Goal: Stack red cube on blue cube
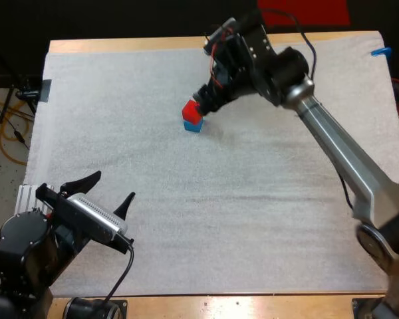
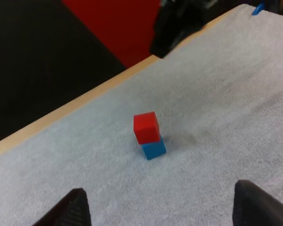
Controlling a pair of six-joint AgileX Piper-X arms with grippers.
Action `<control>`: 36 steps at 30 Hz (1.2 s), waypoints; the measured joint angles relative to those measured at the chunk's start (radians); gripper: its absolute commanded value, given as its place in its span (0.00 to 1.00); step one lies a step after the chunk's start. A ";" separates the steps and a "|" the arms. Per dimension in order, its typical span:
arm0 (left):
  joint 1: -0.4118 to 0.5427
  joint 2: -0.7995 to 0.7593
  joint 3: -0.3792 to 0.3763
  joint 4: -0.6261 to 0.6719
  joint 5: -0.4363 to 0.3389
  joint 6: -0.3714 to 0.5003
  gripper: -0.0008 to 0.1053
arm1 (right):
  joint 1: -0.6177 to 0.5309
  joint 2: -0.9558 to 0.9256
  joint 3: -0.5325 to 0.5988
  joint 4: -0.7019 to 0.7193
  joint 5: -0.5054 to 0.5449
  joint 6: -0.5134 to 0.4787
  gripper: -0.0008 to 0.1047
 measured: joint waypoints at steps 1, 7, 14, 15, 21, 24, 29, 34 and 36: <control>0.000 0.000 0.000 0.000 0.000 0.000 0.60 | 0.000 -0.016 0.034 -0.017 0.006 0.002 0.57; 0.000 0.013 0.000 -0.027 0.000 -0.035 0.60 | -0.021 -0.278 0.369 -0.166 0.075 0.041 0.57; 0.000 0.146 0.000 -0.121 0.005 -0.063 0.60 | -0.177 -0.515 0.624 -0.191 0.080 0.065 0.57; 0.000 0.175 0.000 -0.143 0.005 -0.063 0.60 | -0.209 -0.557 0.652 -0.191 0.081 0.065 0.57; 0.000 0.328 0.000 -0.256 0.005 -0.063 0.60 | -0.431 -0.739 0.754 -0.193 0.067 0.065 0.57; 0.026 0.376 0.000 -0.282 0.005 -0.080 0.60 | -0.550 -0.817 0.798 -0.193 0.023 0.065 0.57; 0.142 0.380 0.000 -0.305 0.005 -0.120 0.60 | -0.685 -0.936 0.856 -0.189 0.000 0.068 0.57; 0.218 0.293 0.001 -0.249 0.002 -0.123 0.60 | -0.690 -1.055 0.919 -0.175 -0.010 0.068 0.57; 0.214 0.221 0.004 -0.223 0.000 -0.123 0.60 | -0.690 -1.110 0.965 -0.160 -0.011 0.068 0.57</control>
